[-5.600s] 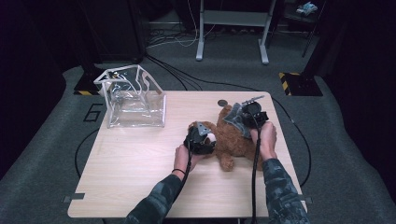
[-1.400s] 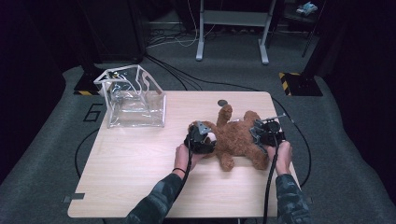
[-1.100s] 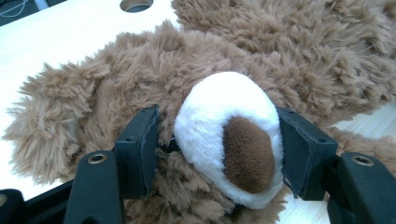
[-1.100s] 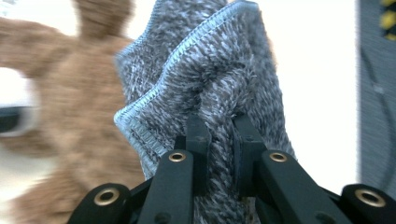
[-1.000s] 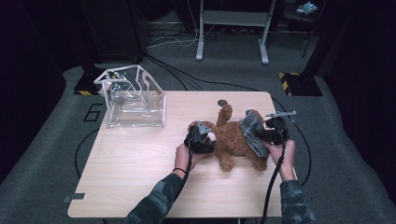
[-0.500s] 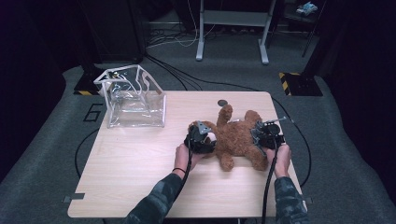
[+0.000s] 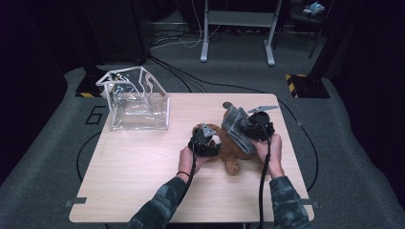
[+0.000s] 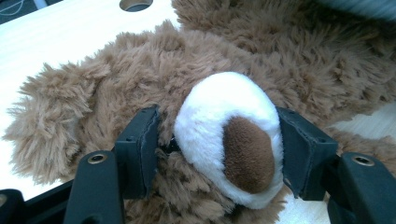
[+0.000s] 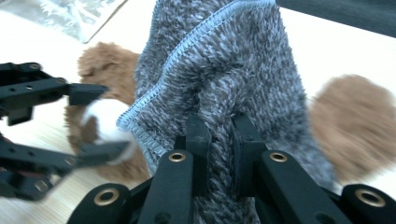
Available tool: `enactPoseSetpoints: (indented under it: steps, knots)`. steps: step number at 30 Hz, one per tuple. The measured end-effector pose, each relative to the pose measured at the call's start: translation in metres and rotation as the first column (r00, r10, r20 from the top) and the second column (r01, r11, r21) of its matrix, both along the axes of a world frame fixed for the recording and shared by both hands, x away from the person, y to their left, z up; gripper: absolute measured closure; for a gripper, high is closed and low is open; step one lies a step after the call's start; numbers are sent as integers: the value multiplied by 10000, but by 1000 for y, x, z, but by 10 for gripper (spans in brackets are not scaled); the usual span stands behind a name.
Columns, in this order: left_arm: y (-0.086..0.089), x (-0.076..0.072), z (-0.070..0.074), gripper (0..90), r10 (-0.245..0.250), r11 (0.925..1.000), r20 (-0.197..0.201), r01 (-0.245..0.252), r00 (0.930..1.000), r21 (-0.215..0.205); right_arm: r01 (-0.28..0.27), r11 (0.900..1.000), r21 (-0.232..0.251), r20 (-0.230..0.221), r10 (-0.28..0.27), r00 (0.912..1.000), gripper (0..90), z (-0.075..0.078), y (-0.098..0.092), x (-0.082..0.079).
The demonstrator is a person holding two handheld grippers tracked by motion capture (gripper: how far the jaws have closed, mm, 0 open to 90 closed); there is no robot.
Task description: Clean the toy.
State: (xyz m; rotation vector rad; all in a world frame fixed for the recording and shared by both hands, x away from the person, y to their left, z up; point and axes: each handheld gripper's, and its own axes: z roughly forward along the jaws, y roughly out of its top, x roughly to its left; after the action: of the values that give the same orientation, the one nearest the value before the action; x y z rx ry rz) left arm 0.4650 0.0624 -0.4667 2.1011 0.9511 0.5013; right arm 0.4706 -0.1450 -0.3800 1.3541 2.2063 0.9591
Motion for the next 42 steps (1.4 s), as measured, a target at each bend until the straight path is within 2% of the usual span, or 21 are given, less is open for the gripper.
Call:
enactPoseSetpoints:
  steps: [2, 5, 7, 10, 11, 13, 16, 21, 24, 28, 29, 31, 33, 35, 36, 37, 38, 40, 42]
  knots:
    - [0, 0, 0, 364, 0, 10000, -1, 0, 10000, 1, -79, 10000, -36, -38, 79, 10000, 800, -1, 6, 2]
    - [0, 0, 0, 363, 16, 10000, 11, -16, 10000, 23, -706, 9972, -239, -145, 703, 9974, 794, -12, 32, 12]
    - [0, 0, 0, 363, -2, 10000, -25, 2, 10000, 25, -780, 9959, -447, -398, 763, 9963, 794, -18, 42, 16]
    - [0, 0, 0, 363, -24, 10000, -26, 24, 10000, 29, -772, 9869, -1417, -648, 686, 9955, 800, -35, 53, 24]
    - [0, 0, 0, 363, -26, 10000, -26, 26, 10000, 26, -645, 9879, -1412, -678, 554, 9962, 803, -40, 52, 26]
    - [0, 0, 0, 363, 3, 10000, -10, -3, 10000, -15, -542, 9898, -1321, -636, 461, 9969, 806, -42, 48, 28]
    - [0, 0, 0, 363, 10, 10000, -54, -10, 10000, 8, -529, 9850, -1644, -468, 457, 9979, 807, -38, 45, 28]
    - [0, 0, 1, 363, 5, 10000, -68, -5, 10000, 40, -58, 9869, -1613, -353, 1, 9994, 807, -30, 27, 26]
    - [0, 0, 1, 363, -5, 10000, -56, 5, 10000, 29, 462, 9852, -1652, -147, -493, 9987, 807, -27, 10, 26]
    - [-1, 0, 1, 363, 33, 10000, -34, -33, 10000, -4, 1400, 9741, -1776, -82, -1438, 9896, 808, -28, -16, 29]
    - [-1, 0, 1, 363, 66, 10000, -22, -66, 10000, -30, 1753, 9679, -1803, -162, -1811, 9833, 808, -30, -22, 30]
    - [-2, 0, 1, 363, 49, 10000, -37, -49, 10000, -5, 2044, 9627, -1773, -359, -2139, 9762, 807, -34, -31, 32]
    - [-2, 1, 1, 363, 74, 10000, -32, -74, 10000, 6, 2157, 9585, -1864, -331, -2256, 9737, 806, -34, -33, 32]
    - [-1, 1, 1, 363, 75, 10000, -66, -75, 10000, -2, 2058, 9642, -1670, -118, -2107, 9775, 806, -28, -29, 28]
    - [-1, 1, 0, 363, 65, 10000, -43, -66, 10000, -72, 1900, 9703, -1496, 147, -1900, 9817, 805, -25, -25, 26]
    - [-1, 1, 0, 363, 53, 10000, -44, -53, 10000, -74, 1740, 9783, -1128, 172, -1732, 9847, 805, -20, -19, 22]
    - [-1, 1, 0, 363, 77, 10000, -40, -77, 10000, -56, 1318, 9901, -490, 70, -1316, 9913, 805, -14, -12, 18]
    - [-1, 1, 1, 363, 84, 10000, -56, -84, 9999, -17, 800, 9963, -301, 159, -796, 9967, 804, -9, 4, 12]
    - [-1, 1, 0, 363, 79, 9999, -50, -80, 10000, -78, -72, 9995, -297, 146, 76, 9999, 803, -10, 27, 9]
